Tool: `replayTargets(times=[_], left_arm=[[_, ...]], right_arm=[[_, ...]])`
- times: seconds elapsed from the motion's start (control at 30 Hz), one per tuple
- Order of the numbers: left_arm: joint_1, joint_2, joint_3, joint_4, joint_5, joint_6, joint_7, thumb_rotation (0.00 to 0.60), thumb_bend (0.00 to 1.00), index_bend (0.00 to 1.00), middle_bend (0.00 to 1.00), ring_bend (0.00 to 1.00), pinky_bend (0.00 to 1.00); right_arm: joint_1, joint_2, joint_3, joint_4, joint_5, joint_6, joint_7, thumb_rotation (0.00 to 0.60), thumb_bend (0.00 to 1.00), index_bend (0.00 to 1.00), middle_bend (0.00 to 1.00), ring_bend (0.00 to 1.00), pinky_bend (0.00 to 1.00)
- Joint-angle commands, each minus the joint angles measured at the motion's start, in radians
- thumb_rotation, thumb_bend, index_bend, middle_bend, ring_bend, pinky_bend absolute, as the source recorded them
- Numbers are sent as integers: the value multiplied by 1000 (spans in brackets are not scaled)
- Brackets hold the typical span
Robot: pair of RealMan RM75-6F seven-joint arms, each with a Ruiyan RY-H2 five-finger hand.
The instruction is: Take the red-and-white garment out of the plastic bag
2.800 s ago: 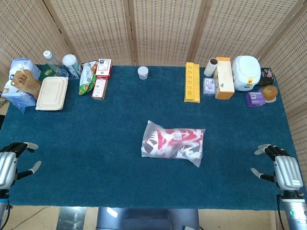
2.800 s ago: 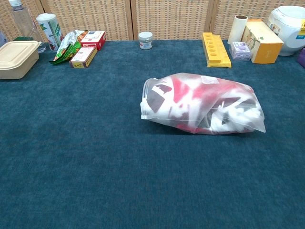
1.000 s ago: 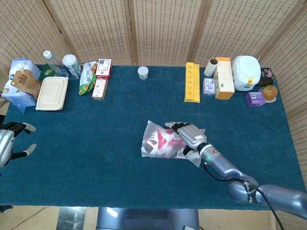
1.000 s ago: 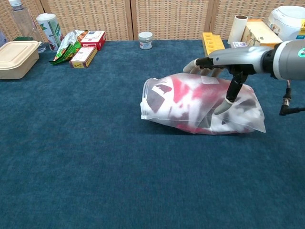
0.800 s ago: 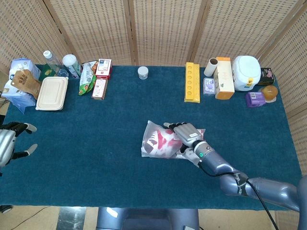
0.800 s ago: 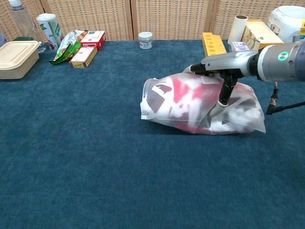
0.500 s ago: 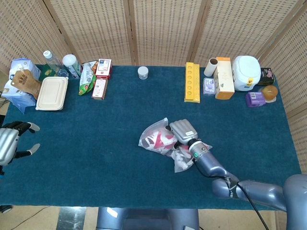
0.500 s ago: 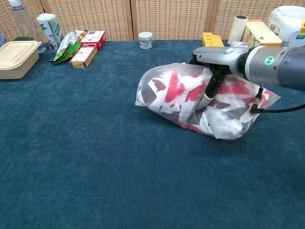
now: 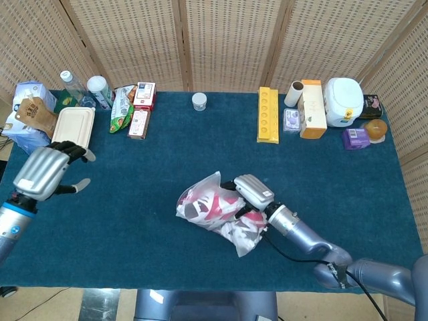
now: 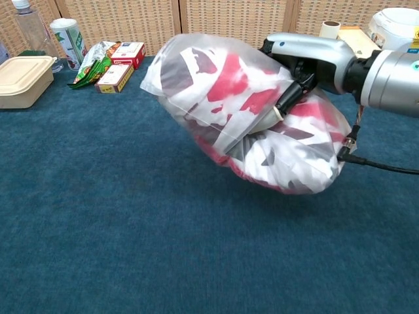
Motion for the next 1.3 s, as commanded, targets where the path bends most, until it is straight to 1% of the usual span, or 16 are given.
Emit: replayTargets(times=[0.03,0.13,0.23,0.37,0.43,0.6,0.7,0.87,1.0,1.3], left_arm=[[-66,-16,-19,2,19,-62,23,600,204,400,464,354,414],[-99,-26,-21,5,39,-90,28,600,204,400,502,393,445],[-159,-55,-28,2,83,-126,17,600,203,400,563,441,476],[-198,-85,-24,8,125,-134,-22,600,190,401,675,534,526],[-211,-94,-18,11,143,-138,-39,600,183,401,735,590,580],[-238,-115,0,10,186,-141,-88,600,170,400,889,764,800],[-258,-121,19,8,224,-148,-148,600,162,402,945,834,870],[-288,-128,42,6,257,-161,-213,600,149,413,987,884,911],[-308,-139,63,0,284,-166,-244,600,149,433,1000,918,938],[-336,-141,87,-13,291,-179,-261,600,147,434,1000,926,943]], right_arm=[[-11,26,-35,-1,-107,76,128,600,161,925,993,1000,1000],[-6,22,-42,-2,-129,96,164,600,161,926,993,1000,1000],[0,-1,-43,4,-150,130,204,600,161,926,993,1000,1000],[7,-27,-45,25,-154,145,217,600,161,926,992,1000,1000],[12,-37,-47,34,-155,145,215,600,161,926,993,1000,1000],[23,-53,-52,48,-153,135,196,600,161,926,993,1000,1000],[29,-61,-58,51,-152,133,193,600,160,928,992,1000,1000],[35,-71,-64,56,-150,131,186,600,160,930,993,1000,1000],[38,-71,-67,57,-147,134,182,600,161,930,992,1000,1000],[37,-65,-75,61,-141,141,188,600,161,935,994,1000,1000]])
